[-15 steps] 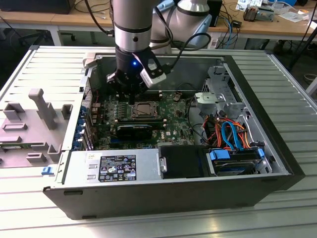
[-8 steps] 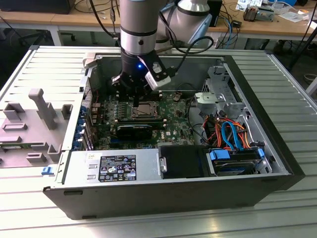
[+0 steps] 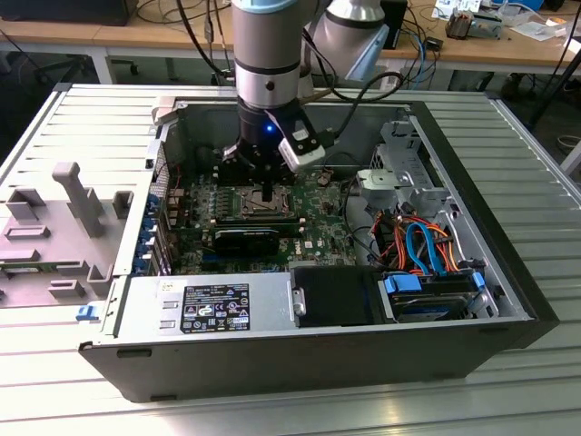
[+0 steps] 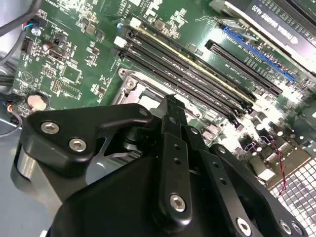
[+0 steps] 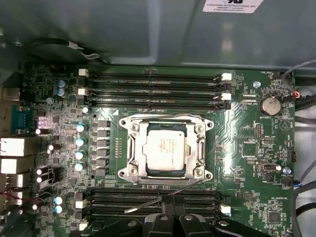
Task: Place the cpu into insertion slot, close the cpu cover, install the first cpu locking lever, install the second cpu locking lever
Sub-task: 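Install the second cpu locking lever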
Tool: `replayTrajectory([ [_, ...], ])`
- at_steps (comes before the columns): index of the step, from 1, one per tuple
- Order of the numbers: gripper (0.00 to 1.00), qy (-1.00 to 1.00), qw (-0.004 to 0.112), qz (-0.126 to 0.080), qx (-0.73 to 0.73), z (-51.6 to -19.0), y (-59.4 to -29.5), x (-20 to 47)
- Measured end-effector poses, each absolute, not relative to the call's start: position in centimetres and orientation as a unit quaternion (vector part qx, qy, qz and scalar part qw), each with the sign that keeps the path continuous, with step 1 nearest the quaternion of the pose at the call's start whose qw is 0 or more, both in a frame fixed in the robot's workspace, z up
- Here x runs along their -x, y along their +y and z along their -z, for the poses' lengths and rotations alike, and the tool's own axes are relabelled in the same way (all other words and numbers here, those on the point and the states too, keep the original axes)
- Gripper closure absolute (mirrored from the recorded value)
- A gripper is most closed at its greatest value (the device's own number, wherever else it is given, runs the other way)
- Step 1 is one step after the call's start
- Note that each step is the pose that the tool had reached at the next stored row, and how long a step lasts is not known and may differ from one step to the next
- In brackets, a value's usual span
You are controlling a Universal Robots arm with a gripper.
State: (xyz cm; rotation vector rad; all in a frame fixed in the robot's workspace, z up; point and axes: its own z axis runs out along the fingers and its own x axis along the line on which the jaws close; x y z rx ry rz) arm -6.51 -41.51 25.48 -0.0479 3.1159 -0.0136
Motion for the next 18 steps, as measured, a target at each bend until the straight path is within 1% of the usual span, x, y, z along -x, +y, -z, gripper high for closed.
replayTrajectory([
  [11, 0.89, 1.0, 0.012, 0.006, 0.001, -23.8, -41.6, 5.7],
  [18, 0.89, 1.0, 0.012, 0.011, 0.016, -22.9, -41.6, 5.1],
])
